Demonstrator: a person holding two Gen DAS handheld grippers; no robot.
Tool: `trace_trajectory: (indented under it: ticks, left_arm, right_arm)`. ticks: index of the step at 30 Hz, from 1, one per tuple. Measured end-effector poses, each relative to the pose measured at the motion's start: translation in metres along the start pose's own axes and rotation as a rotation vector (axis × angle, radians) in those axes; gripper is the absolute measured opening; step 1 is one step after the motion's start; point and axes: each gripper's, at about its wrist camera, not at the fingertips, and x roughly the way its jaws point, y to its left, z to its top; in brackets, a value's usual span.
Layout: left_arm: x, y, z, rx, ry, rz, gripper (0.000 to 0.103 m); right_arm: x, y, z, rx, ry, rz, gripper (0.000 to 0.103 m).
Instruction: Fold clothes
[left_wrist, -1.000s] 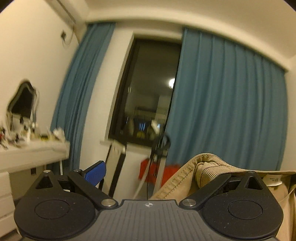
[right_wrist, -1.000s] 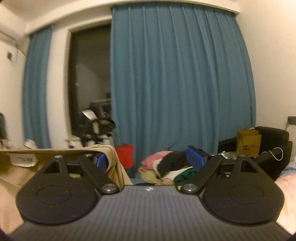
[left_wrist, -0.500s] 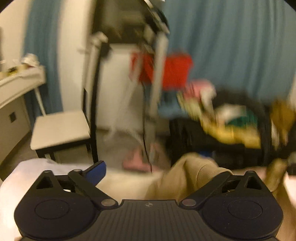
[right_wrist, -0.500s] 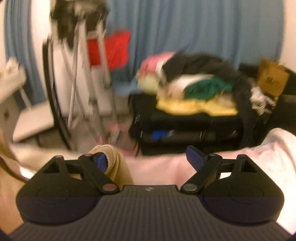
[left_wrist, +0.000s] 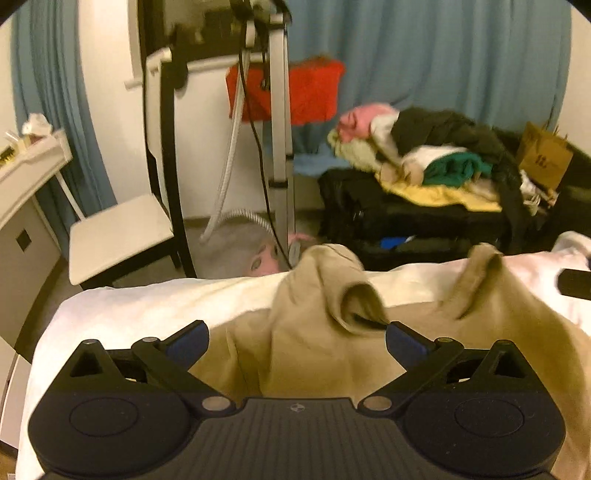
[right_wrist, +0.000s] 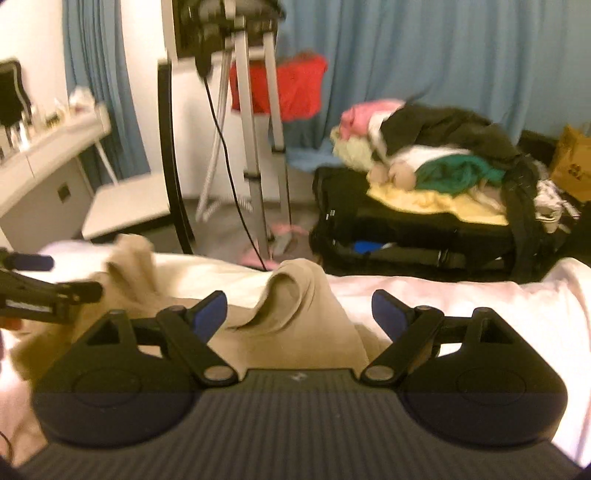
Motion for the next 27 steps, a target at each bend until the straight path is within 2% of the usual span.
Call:
trace_trajectory:
  ticks: [4, 9, 12, 15, 17, 21, 24, 27]
  left_arm:
    - [-0.071, -0.019, -0.035, -0.017, -0.064, -0.011, 0.103]
    - [-0.169, -0.029, -0.096, -0.055, -0.172, -0.034, 0.103]
    - [-0.212, -0.024, -0.135, -0.094, -0.223, -0.041, 0.103]
    - [-0.241, -0.012, -0.170, -0.163, -0.253, -0.040, 0.102]
    - [-0.247, 0.003, -0.186, -0.239, -0.255, -0.050, 0.099]
    - [-0.239, 0.041, -0.205, -0.414, -0.224, -0.052, 0.098]
    - [-0.222, 0.063, -0.204, -0.506, -0.210, -0.055, 0.098]
    - [-0.196, 0.087, -0.192, -0.593, -0.233, -0.056, 0.097]
  right_arm:
    - [-0.080, 0.002, -0.043, 0.083, -0.092, 0.024, 0.087]
    - [-0.173, 0.005, -0.106, 0.186, -0.178, 0.055, 0.087]
    - [-0.214, 0.005, -0.141, 0.220, -0.223, 0.070, 0.087]
    - [-0.237, 0.000, -0.173, 0.261, -0.260, 0.090, 0.087]
    - [-0.244, -0.005, -0.191, 0.295, -0.252, 0.101, 0.087]
    - [-0.242, -0.014, -0.212, 0.324, -0.206, 0.117, 0.087]
    - [-0.228, -0.018, -0.215, 0.353, -0.173, 0.127, 0.087]
    - [-0.208, -0.016, -0.217, 0.372, -0.158, 0.132, 0.087]
